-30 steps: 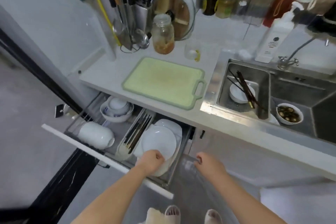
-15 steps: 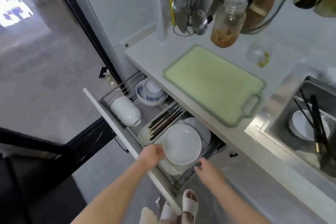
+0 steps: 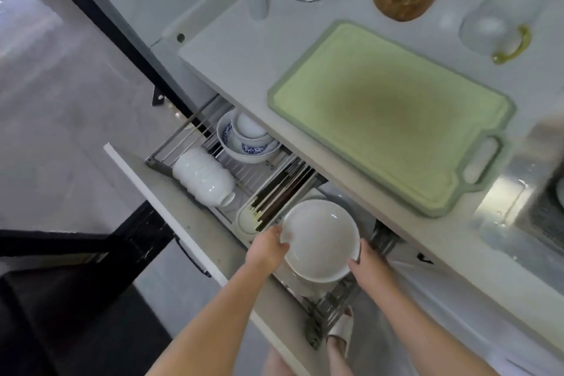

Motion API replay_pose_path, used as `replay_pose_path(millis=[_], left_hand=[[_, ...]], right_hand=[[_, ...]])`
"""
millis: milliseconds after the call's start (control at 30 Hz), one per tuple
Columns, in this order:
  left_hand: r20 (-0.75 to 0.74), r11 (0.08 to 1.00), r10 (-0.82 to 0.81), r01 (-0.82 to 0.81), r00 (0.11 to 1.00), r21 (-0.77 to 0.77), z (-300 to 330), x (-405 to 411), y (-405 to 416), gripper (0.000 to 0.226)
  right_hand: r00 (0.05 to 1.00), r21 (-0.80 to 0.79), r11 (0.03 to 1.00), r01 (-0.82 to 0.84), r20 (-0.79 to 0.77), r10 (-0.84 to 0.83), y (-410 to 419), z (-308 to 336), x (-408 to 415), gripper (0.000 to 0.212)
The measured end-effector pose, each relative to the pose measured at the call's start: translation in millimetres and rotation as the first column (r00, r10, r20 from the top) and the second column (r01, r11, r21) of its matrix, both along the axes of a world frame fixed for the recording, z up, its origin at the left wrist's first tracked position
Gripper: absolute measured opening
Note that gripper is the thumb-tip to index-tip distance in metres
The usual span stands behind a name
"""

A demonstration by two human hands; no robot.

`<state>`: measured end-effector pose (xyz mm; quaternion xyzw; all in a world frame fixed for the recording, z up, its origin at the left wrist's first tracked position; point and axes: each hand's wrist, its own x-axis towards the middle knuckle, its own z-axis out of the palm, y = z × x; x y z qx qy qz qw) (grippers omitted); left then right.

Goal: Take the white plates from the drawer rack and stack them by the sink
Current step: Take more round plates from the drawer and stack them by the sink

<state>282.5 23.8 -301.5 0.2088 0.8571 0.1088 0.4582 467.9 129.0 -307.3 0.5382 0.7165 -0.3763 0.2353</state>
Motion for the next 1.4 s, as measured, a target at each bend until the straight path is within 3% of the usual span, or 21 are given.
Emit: replay_pose_path(millis=[100, 233, 467, 700, 1000, 1400], left_hand=[[-0.032, 0.999, -0.04, 0.038, 0.999, -0.035, -20, -8, 9, 0.048], [-0.054, 0.99, -0.115, 0.11, 0.992, -0.088, -44, -17, 15, 0.048], [-0.069, 0.974, -0.202, 0.192, 0.977, -0.12, -66, -23, 22, 0.028], [-0.102, 0.961, -0.266, 0.257, 0.958, -0.1, -66, -24, 25, 0.03], [-0.162, 0.931, -0.359, 0.34, 0.919, -0.136, -57, -21, 24, 0.022], [-0.214, 0.925, -0.377, 0.377, 0.901, -0.046, -8, -37, 14, 0.021]], right_hand=[[0.996, 0.017, 0.998, 0.059, 0.071, -0.06, 5, -18, -7, 0.048], [0.981, 0.007, 0.993, 0.122, 0.153, -0.121, 7, -38, -19, 0.037], [0.956, 0.105, 0.97, 0.218, 0.179, -0.234, 1, -53, -20, 0.032], [0.943, 0.158, 0.955, 0.25, 0.186, -0.277, -2, -56, -22, 0.036], [0.877, 0.045, 0.878, 0.477, 0.045, -0.478, -6, -43, -13, 0.042], [0.863, 0.121, 0.855, 0.504, -0.065, -0.5, -33, 7, -12, 0.034]])
